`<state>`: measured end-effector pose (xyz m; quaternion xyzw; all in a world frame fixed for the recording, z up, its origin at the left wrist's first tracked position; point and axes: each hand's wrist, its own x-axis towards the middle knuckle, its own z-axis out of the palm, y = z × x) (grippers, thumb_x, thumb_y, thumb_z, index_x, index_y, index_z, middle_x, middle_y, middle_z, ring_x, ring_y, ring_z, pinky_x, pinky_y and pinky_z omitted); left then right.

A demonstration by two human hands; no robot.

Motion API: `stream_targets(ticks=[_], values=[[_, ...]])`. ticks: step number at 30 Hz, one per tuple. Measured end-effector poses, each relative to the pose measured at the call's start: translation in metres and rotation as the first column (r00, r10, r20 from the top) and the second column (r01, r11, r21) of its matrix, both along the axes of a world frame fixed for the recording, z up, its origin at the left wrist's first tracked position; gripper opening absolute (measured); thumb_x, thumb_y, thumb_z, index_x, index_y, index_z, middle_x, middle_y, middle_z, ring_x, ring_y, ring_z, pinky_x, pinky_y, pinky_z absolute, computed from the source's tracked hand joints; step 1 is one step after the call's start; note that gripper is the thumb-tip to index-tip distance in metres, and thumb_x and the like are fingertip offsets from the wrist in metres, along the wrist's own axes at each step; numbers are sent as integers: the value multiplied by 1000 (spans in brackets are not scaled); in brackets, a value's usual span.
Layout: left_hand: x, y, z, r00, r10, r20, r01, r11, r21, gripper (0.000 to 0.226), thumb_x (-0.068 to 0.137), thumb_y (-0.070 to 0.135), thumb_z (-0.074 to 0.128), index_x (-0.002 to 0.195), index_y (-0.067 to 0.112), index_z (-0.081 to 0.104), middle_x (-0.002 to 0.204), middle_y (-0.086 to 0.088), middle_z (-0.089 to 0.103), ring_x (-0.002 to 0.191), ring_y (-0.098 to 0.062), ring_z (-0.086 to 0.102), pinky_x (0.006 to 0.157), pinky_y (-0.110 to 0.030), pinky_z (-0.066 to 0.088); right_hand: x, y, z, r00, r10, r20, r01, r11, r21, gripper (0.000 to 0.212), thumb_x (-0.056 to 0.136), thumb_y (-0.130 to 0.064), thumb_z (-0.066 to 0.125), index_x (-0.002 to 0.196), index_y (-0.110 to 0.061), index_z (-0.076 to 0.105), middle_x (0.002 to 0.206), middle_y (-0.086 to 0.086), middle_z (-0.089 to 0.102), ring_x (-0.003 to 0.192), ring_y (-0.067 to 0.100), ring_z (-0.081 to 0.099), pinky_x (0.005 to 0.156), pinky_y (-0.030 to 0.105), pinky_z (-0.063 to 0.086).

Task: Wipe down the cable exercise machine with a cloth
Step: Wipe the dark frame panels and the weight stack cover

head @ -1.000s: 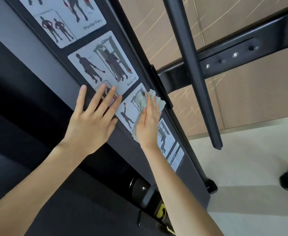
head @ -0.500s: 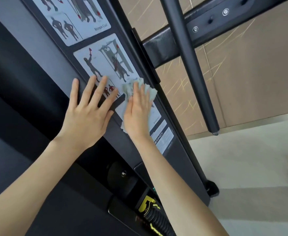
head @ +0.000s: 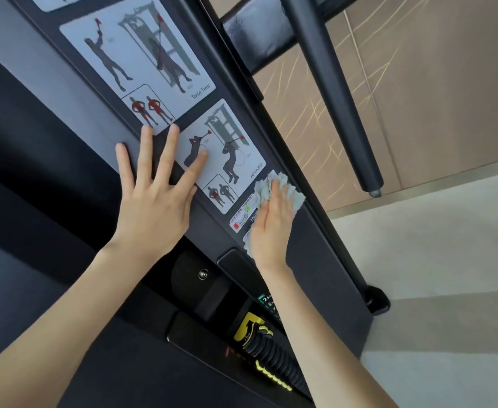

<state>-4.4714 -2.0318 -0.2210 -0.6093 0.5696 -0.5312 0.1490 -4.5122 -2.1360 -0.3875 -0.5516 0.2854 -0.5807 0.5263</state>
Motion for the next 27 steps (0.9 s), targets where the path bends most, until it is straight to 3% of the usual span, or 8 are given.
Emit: stream_targets(ticks=[4, 7, 13, 17, 23, 27], values=[[0, 2, 2, 1000, 7, 14, -7, 1000, 20, 46, 102, 29, 32, 146, 17, 41, 155, -25, 22, 142, -52, 9, 111, -66, 1, -1, 10, 40, 999, 48, 13, -45, 983, -177, 51, 102, -24, 21, 153, -19, 17, 161, 5, 9, 148, 20, -5, 120, 43, -3], [-4, 3, 0, 1000, 2, 5, -2, 1000, -1, 45, 103, 33, 35, 144, 17, 45, 156, -23, 23, 143, -50, 10, 112, -66, 0, 0, 8, 25, 998, 54, 36, -43, 966, -255, 50, 101, -26, 20, 152, -26, 18, 161, 1, 11, 148, 18, -2, 118, 44, -3], [-15, 0, -50, 1000, -16, 22, 14, 996, 93, 49, 99, 46, 42, 136, 16, 54, 153, -21, 31, 142, -42, 23, 115, -63, 3, -2, 15, -74, 997, 64, 31, -62, 997, -37, 50, 101, -27, 19, 151, -24, 22, 160, -2, 11, 147, 9, -2, 120, 43, -4], [-11, -4, -75, 999, 11, 53, -17, 993, 119, 53, 96, 45, 46, 141, 16, 48, 152, -22, 32, 142, -42, 25, 115, -62, 2, 2, 11, -106, 999, 30, 34, -34, 992, 121, 52, 100, -29, 19, 150, -20, 26, 159, 0, 19, 148, 13, 1, 119, 48, 6], [-9, -8, -102, 996, 6, 91, -16, 994, 109, 48, 101, 38, 41, 143, 15, 45, 153, -21, 30, 142, -42, 25, 115, -63, 4, 1, -3, -39, 998, 19, 66, -10, 991, -132, 48, 103, -24, 24, 150, -14, 29, 158, 9, 20, 148, 24, 6, 119, 42, 2], [-14, -9, -124, 995, -8, 101, -6, 990, 144, 48, 102, 37, 40, 143, 14, 45, 153, -22, 30, 142, -42, 25, 115, -63, 5, 6, -10, -82, 997, 11, 81, 0, 991, -135, 49, 102, -26, 21, 150, -16, 28, 158, 5, 21, 148, 19, 4, 120, 45, 2]])
